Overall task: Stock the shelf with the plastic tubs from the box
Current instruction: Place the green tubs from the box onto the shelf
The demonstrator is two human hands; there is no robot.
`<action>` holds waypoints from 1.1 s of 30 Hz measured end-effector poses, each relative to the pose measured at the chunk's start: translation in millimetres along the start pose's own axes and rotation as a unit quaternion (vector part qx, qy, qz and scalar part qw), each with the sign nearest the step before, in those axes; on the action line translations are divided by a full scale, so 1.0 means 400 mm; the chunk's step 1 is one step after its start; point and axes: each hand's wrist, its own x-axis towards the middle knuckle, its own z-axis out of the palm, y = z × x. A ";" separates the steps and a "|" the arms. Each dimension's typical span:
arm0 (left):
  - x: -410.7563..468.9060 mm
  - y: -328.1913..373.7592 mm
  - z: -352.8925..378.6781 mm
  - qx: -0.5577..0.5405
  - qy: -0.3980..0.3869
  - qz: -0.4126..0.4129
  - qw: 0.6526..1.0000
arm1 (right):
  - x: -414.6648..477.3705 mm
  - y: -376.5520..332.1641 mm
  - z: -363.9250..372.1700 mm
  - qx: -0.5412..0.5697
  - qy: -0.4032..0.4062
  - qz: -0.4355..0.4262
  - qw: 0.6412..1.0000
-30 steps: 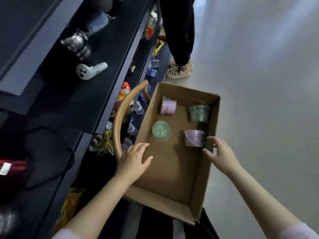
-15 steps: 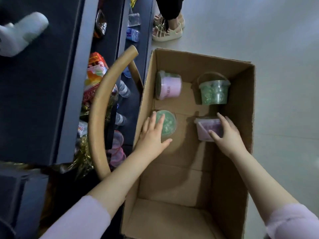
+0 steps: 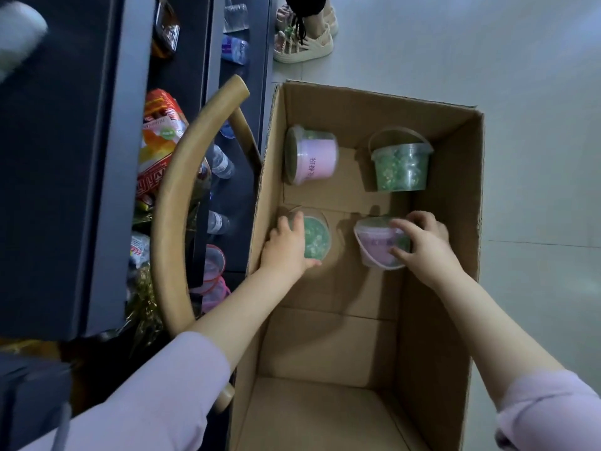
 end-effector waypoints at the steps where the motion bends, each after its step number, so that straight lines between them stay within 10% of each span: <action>1: -0.002 0.001 0.003 0.016 0.002 0.003 1.000 | 0.001 0.002 0.002 -0.004 -0.010 0.007 1.000; 8: -0.040 -0.003 -0.009 -0.054 -0.047 -0.020 0.997 | -0.023 0.021 0.001 -0.038 0.080 -0.044 0.995; 18: -0.294 0.056 -0.205 -0.242 0.074 -0.044 0.966 | -0.192 -0.074 -0.267 0.239 0.223 -0.093 0.940; 33: -1.108 0.264 -0.394 -0.696 0.297 -0.082 0.648 | -0.766 -0.251 -0.708 0.396 0.179 -0.370 0.821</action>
